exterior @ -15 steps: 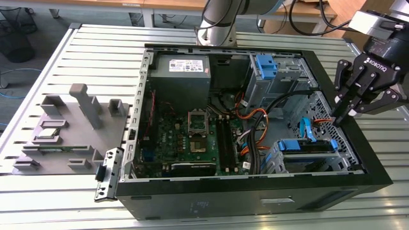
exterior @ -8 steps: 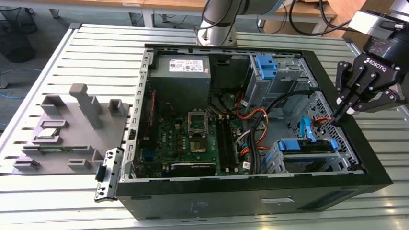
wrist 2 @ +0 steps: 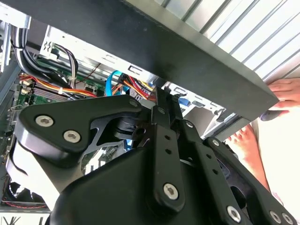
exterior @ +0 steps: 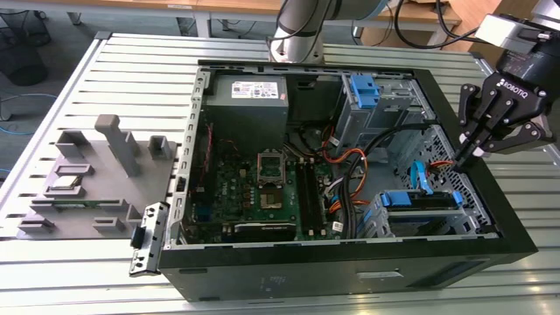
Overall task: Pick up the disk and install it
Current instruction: 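Insert the second disk wire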
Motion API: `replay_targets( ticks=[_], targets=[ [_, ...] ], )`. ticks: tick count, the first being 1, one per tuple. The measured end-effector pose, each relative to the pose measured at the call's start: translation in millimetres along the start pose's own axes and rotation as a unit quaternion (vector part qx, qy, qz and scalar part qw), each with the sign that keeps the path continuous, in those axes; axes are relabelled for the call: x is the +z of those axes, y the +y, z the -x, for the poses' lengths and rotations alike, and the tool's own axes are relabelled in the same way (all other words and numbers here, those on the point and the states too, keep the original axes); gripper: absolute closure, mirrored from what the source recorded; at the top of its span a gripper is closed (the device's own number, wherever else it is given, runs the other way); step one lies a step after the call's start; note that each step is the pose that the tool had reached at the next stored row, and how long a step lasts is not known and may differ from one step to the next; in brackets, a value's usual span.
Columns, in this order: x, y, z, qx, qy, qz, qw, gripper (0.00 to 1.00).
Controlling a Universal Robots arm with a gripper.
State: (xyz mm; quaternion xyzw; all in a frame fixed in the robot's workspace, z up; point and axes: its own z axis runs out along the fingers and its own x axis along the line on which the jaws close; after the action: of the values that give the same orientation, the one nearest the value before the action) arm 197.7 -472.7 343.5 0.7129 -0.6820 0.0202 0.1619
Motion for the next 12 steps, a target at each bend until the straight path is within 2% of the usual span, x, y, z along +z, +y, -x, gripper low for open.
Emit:
replay_targets(
  ticks=[8,10,12],
  targets=[
    [4.6,23.4,1.5,0.002,0.0001,-0.0083,1.0000,0.83],
    [5.6,28.3,1.7,0.003,0.0003,-0.0130,0.9999,0.83],
    [6.3,31.5,1.7,0.006,0.0004,-0.0218,0.9997,0.83]
  ],
)
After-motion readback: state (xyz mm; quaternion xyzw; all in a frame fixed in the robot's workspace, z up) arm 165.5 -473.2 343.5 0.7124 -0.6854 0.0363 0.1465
